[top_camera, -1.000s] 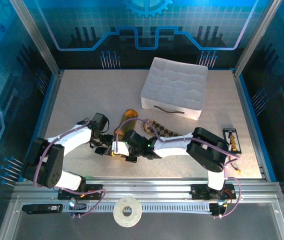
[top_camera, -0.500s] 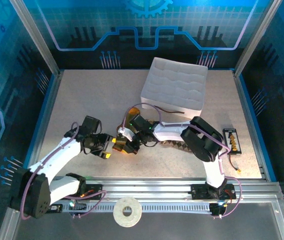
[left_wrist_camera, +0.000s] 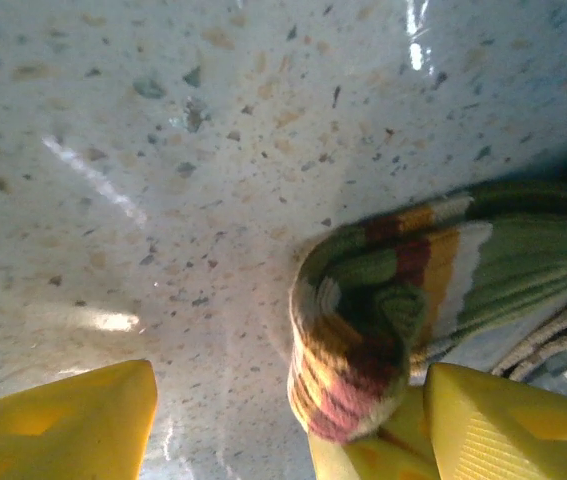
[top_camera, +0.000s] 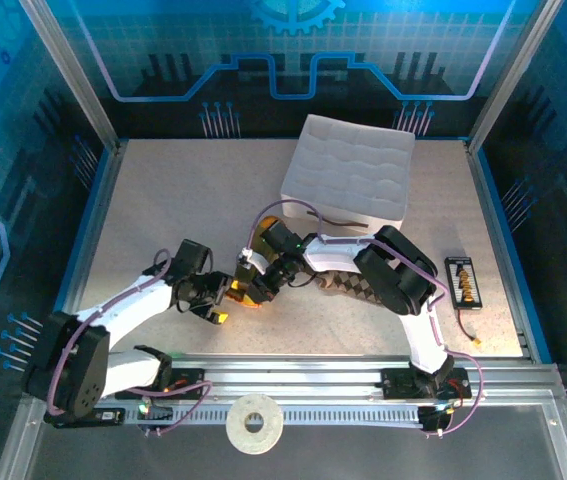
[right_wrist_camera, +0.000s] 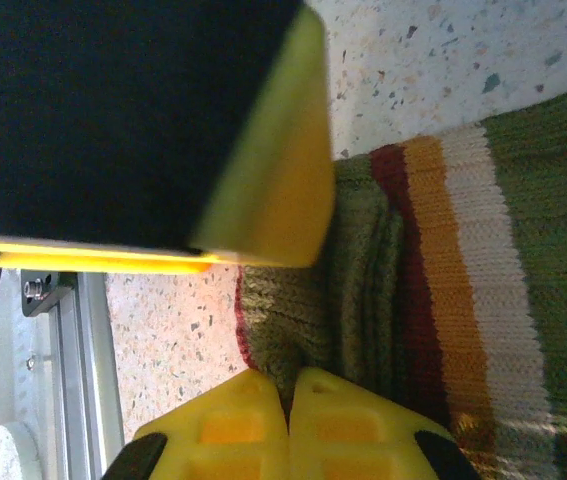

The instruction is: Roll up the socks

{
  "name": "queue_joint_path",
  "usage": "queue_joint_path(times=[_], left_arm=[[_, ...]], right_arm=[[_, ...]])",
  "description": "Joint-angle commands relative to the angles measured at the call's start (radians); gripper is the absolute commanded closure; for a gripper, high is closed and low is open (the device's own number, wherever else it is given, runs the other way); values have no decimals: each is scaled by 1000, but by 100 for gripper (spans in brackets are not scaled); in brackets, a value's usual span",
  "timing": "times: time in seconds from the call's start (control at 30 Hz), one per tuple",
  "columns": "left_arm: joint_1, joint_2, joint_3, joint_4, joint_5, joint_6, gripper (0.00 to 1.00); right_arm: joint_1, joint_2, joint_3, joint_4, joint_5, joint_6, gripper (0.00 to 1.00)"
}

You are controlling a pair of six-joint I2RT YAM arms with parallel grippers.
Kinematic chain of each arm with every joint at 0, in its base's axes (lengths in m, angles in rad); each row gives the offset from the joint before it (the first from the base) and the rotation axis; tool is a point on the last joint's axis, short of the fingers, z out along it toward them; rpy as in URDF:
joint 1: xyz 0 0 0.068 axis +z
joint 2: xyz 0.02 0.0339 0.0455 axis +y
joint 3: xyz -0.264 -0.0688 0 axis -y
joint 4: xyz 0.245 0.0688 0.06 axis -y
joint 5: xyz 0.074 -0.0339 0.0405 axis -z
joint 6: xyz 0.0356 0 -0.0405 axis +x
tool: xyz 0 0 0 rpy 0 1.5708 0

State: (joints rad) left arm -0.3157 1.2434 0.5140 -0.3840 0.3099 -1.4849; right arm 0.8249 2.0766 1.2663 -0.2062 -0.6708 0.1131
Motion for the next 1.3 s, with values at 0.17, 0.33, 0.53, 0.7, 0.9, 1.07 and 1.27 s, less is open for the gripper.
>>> queue_joint_path(times=[0.17, 0.33, 0.53, 0.7, 0.9, 1.07, 1.27], left_arm=[[-41, 100, 31, 25, -26, -50, 59], [-51, 163, 56, -93, -19, -43, 93], [-51, 106, 34, -282, -14, -46, 100], [-50, 20, 28, -364, -18, -102, 100], [-49, 71, 64, -382, 7, -126, 100], [-43, 125, 89, -366, 9, -117, 100], [-10, 165, 100, -359, 15, -74, 100]], right_arm=[[-3, 13, -15, -58, -26, 16, 100], [4, -12, -38, -45, -33, -12, 100], [68, -159, -146, 17, 121, -163, 74], [205, -412, -473, 378, 461, -364, 43], [345, -430, -501, 458, 683, -501, 35], [380, -341, -418, 458, 745, -491, 36], [379, -259, -326, 402, 708, -448, 47]])
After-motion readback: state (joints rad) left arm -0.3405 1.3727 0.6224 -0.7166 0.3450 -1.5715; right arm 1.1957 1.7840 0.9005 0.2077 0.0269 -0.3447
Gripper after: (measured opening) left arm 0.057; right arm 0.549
